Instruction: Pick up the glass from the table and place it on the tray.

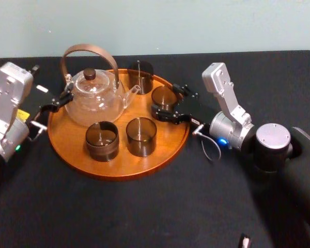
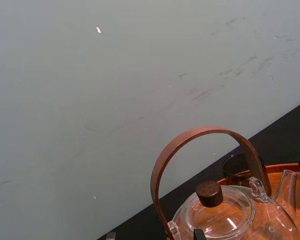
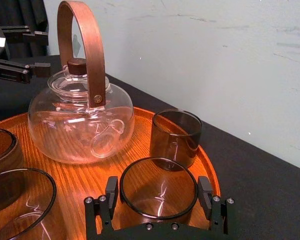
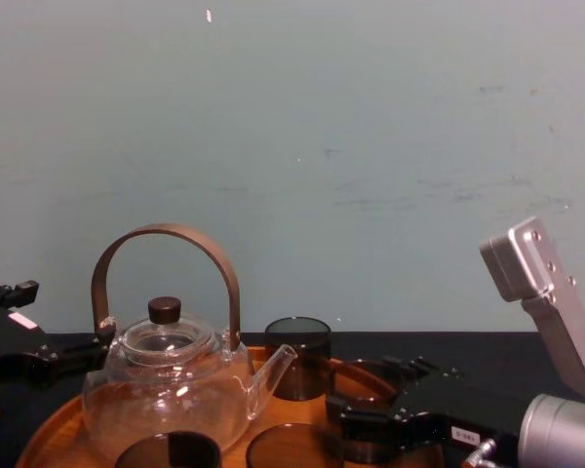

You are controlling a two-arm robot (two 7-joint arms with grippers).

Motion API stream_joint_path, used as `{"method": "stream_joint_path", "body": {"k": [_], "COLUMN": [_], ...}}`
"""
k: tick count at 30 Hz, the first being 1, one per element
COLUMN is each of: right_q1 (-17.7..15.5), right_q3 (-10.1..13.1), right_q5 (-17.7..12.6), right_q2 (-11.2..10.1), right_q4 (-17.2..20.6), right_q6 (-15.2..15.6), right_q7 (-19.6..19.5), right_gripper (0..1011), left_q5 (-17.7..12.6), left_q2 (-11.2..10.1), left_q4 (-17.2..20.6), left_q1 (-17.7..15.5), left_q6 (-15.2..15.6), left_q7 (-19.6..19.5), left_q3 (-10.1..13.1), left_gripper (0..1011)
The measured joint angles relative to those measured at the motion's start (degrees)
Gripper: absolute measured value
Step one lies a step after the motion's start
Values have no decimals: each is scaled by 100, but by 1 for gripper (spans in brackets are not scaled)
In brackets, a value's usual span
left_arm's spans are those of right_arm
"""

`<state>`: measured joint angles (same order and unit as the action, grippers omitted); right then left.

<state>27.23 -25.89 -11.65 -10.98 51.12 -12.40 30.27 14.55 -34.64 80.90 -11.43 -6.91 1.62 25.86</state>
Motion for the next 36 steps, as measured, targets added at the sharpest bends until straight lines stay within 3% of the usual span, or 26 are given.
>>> {"method": "stream_joint_path", "body": {"k": [12, 23, 36], "right_q1": [-102, -551, -1274], "right_q3": [50, 130, 364], "right_q5": [-109, -201, -304], "right_q2": [-54, -372, -832], "right_q4": [143, 852, 1915], "right_q6": [158, 525, 643], "right_q7": [79, -28, -303], "right_gripper": [1002, 1002, 1002], "left_q5": [0, 0, 0], "left_q2": [0, 0, 0], "left_q4": [0, 0, 0], "left_q1": [0, 0, 0], "left_q6": [0, 0, 0], "left_q7": [0, 0, 0], "left_q3": [0, 0, 0], "left_gripper": [1001, 1001, 1001]}}
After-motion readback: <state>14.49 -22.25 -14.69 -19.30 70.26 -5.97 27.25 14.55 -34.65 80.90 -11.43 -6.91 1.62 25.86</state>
